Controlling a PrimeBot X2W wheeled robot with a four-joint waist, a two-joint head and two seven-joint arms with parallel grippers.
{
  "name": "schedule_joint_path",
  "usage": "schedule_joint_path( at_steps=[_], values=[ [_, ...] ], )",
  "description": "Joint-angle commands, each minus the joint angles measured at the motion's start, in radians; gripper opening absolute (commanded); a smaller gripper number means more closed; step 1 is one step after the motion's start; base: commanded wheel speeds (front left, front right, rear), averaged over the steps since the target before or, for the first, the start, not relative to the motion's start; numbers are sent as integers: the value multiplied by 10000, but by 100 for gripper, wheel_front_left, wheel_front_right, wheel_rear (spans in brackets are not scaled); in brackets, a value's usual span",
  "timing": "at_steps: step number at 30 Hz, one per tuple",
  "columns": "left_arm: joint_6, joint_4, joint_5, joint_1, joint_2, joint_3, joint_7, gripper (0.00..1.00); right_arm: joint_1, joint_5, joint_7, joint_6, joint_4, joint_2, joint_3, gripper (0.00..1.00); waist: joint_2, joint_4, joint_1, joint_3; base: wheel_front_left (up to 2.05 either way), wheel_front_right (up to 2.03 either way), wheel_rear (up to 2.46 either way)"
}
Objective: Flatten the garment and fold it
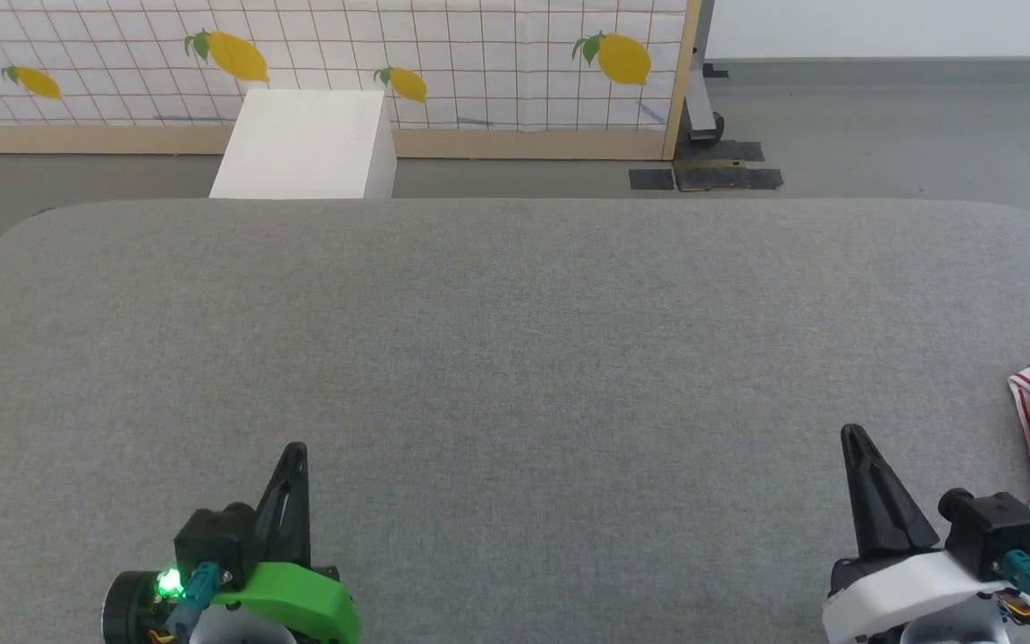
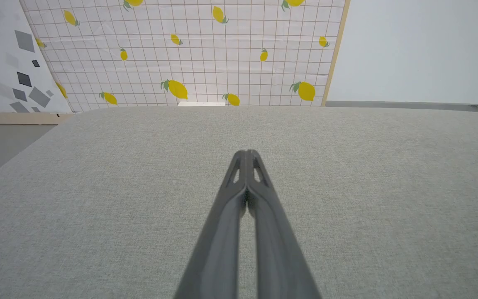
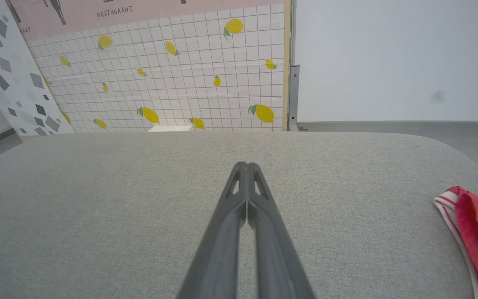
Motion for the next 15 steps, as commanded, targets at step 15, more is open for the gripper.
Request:
schedule_joint_path(
  at_steps=[15],
  values=[
    [126, -205, 239, -204, -28, 91, 363, 0, -282, -313, 330, -8, -180, 19, 69, 0, 0, -19, 0, -41, 0, 0, 0]
  ],
)
